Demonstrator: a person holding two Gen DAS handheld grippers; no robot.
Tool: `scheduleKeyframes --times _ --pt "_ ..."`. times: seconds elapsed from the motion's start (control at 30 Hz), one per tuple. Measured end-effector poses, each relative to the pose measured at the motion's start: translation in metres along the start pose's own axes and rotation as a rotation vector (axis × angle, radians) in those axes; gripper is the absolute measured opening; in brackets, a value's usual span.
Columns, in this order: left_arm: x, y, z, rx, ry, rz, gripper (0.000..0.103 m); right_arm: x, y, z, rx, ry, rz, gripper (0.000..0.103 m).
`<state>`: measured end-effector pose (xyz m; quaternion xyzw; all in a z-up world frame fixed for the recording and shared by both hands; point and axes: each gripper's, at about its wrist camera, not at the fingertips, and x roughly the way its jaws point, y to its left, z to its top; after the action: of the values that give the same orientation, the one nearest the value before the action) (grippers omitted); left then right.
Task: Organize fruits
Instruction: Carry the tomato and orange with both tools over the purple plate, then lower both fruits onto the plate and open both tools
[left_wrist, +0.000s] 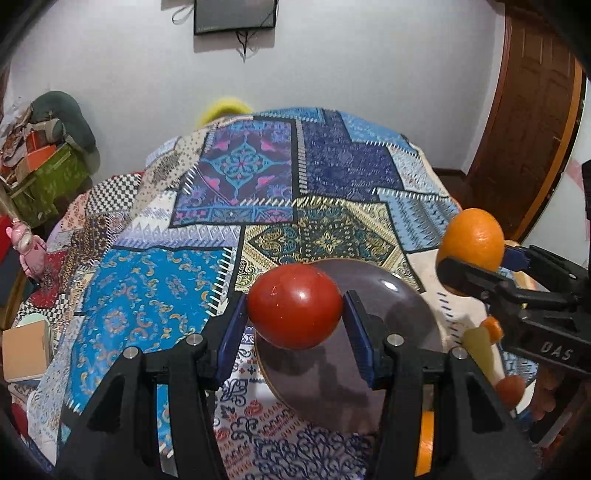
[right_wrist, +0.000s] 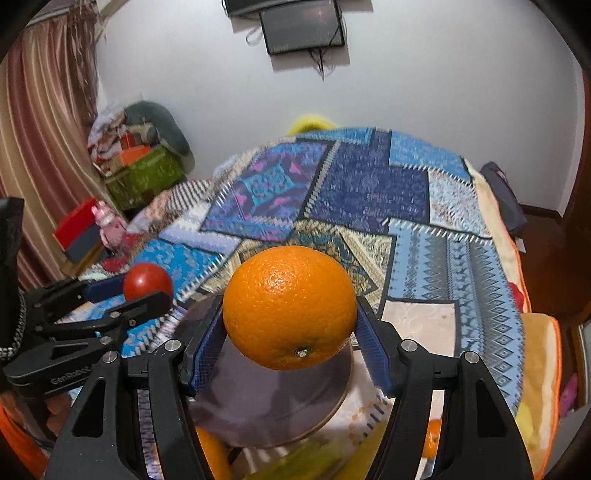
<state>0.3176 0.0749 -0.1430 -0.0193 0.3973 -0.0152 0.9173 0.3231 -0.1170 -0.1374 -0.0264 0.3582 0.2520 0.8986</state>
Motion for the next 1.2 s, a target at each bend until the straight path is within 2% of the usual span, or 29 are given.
scheduleKeyframes --times 0.2,0.33,0.47,0.73,1.03,1.2 --pt "0.039 0.000 0.001 0.005 0.075 -0.021 0.052 0.037 -0.003 -0.004 -0.037 0.094 -0.025 0.063" --pt "0.062 0.001 -0.001 -0.009 0.139 -0.041 0.052 0.051 -0.007 -0.006 -0.037 0.144 -0.002 0.063" --pt "0.076 0.003 -0.001 -0.028 0.166 -0.048 0.052 0.065 -0.009 -0.009 -0.047 0.200 -0.011 0.063" --pt "0.089 0.001 0.001 -0.011 0.189 -0.032 0.053 0.087 -0.010 -0.012 -0.068 0.268 -0.018 0.063" --pt "0.090 0.003 0.002 -0.017 0.195 -0.035 0.053 0.092 -0.013 -0.012 -0.056 0.294 -0.004 0.064" --pt "0.070 -0.001 0.006 -0.003 0.142 -0.030 0.060 0.079 -0.012 -0.009 -0.056 0.261 0.005 0.065"
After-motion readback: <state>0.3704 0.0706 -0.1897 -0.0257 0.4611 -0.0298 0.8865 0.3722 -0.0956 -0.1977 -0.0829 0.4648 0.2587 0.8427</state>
